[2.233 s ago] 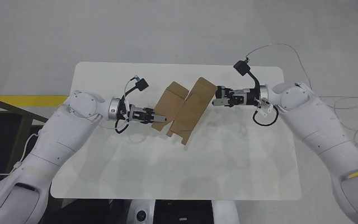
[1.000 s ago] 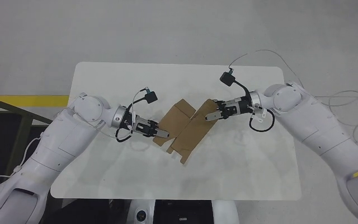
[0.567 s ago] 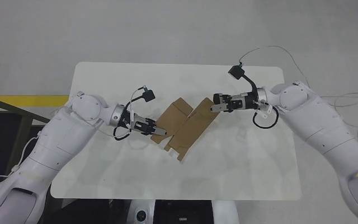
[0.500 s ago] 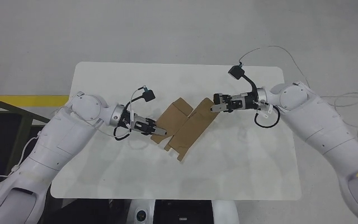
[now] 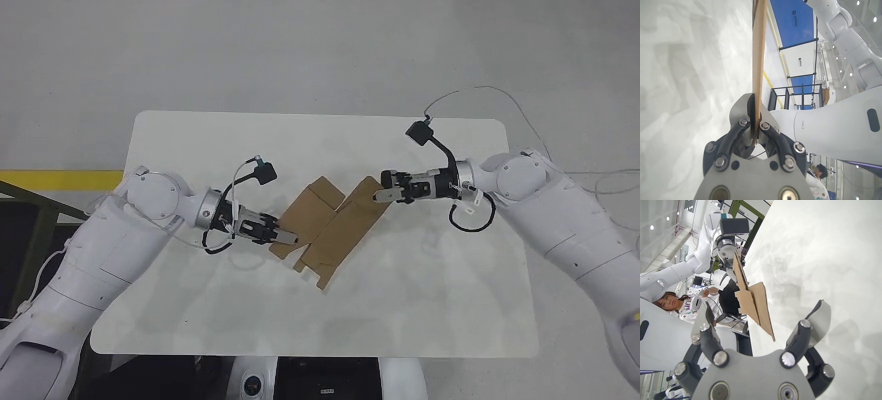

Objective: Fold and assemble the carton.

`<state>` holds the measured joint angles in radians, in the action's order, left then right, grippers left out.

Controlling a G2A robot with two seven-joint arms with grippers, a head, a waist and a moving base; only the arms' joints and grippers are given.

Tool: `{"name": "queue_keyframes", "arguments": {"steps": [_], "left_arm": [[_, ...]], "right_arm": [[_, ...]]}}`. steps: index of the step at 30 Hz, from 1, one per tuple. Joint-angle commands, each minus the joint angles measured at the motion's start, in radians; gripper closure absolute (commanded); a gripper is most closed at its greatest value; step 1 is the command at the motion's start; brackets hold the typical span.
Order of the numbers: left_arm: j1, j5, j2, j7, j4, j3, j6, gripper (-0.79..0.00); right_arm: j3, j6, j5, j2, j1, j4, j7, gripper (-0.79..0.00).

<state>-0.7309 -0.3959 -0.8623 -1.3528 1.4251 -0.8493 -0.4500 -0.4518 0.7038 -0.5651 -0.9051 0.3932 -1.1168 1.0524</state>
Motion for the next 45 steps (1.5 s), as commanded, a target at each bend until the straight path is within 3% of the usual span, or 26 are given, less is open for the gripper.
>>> {"name": "queue_keyframes", "arguments": {"steps": [1,19,35,36,37,38,45], "left_arm": [[-0.005,-0.008,0.002,-0.013,0.008,-0.009,0.000,0.000],[-0.010,-0.020,0.005,-0.042,0.059,-0.009,0.025,0.000],[0.006,-0.013,-0.004,-0.040,0.022,-0.003,0.023,0.000],[0.006,-0.015,-0.004,-0.040,0.021,-0.003,0.023,0.000],[0.007,-0.015,-0.005,-0.040,0.021,-0.003,0.023,0.000],[0.007,-0.015,-0.005,-0.041,0.020,-0.003,0.023,0.000],[0.007,-0.019,-0.004,-0.043,0.018,-0.007,0.026,0.000]], "right_arm": [[-0.010,-0.005,-0.004,0.000,0.003,0.005,0.017,-0.785],[-0.001,-0.052,-0.068,-0.034,0.026,-0.018,0.116,-0.785],[0.033,-0.074,-0.068,-0.017,0.011,-0.097,0.138,-0.785],[0.036,-0.073,-0.067,-0.016,0.010,-0.097,0.137,-0.754],[0.039,-0.072,-0.066,-0.016,0.009,-0.095,0.136,-0.653],[0.042,-0.071,-0.064,-0.015,0.007,-0.093,0.135,-0.406],[0.062,-0.067,-0.063,-0.011,-0.004,-0.083,0.131,-0.357]]}}
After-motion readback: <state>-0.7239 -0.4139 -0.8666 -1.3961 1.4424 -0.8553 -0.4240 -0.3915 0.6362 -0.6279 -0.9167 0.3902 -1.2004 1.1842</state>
